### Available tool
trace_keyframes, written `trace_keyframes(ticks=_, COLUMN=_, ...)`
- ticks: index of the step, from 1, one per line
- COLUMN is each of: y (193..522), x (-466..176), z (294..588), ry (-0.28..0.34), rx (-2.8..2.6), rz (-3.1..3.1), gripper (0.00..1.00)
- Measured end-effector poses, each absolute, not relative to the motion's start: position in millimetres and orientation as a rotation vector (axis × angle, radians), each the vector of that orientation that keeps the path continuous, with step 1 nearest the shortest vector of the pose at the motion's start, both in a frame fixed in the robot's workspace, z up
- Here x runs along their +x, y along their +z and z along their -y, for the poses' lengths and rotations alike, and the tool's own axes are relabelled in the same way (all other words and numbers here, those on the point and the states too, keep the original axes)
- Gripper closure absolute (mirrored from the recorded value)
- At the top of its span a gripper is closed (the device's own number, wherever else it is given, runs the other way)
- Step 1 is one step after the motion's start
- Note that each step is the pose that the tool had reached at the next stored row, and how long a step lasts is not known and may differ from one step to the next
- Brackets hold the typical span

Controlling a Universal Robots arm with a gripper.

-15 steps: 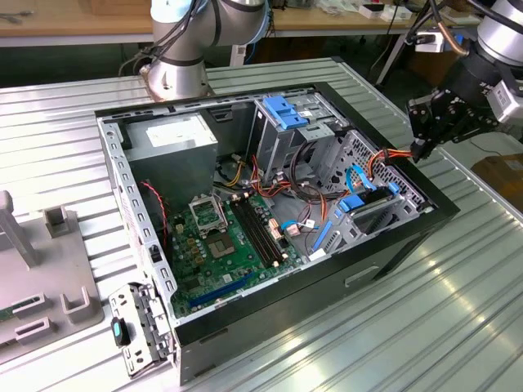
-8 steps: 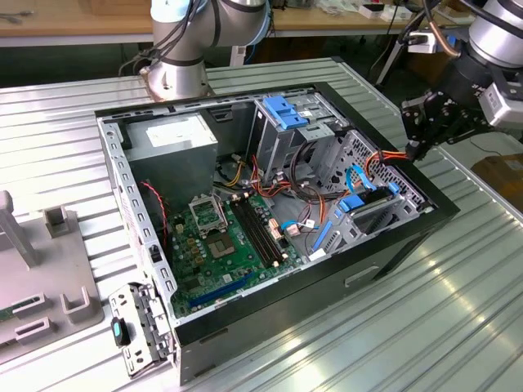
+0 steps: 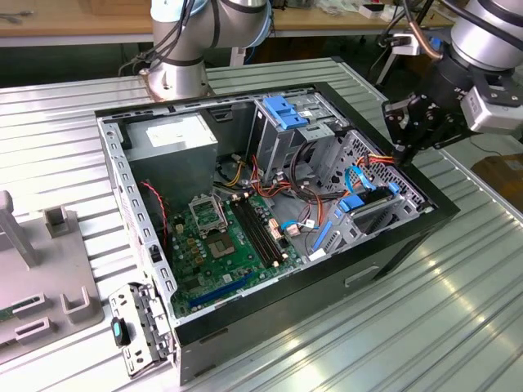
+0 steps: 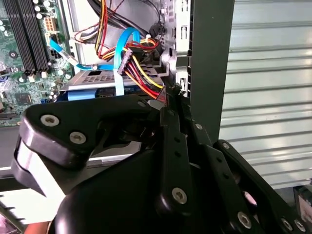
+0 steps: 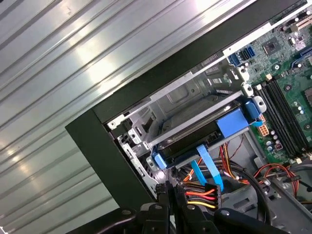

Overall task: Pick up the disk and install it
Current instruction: 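Insert the second disk wire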

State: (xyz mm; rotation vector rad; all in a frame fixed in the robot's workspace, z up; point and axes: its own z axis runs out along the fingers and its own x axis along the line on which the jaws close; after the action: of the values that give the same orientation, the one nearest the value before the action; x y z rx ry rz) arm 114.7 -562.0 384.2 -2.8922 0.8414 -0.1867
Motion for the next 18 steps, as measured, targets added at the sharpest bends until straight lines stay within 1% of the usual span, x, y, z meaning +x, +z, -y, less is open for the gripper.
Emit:
trace_keyframes(ticks=7, y=383.3, x=114.7, z=562.0, ry=-0.204, rx=-2.814, rz=-1.103, gripper=0.84)
trace_keyframes(ticks=13, y=383.2, x=114.7, z=562.0, ry=-0.206, rx=-2.802, rz=-1.137, gripper=0.84)
trace_keyframes(ticks=18, y=381.9, x=114.7, z=562.0, ry=-0.217, rx=-2.727, rz=-1.327, gripper=0.84)
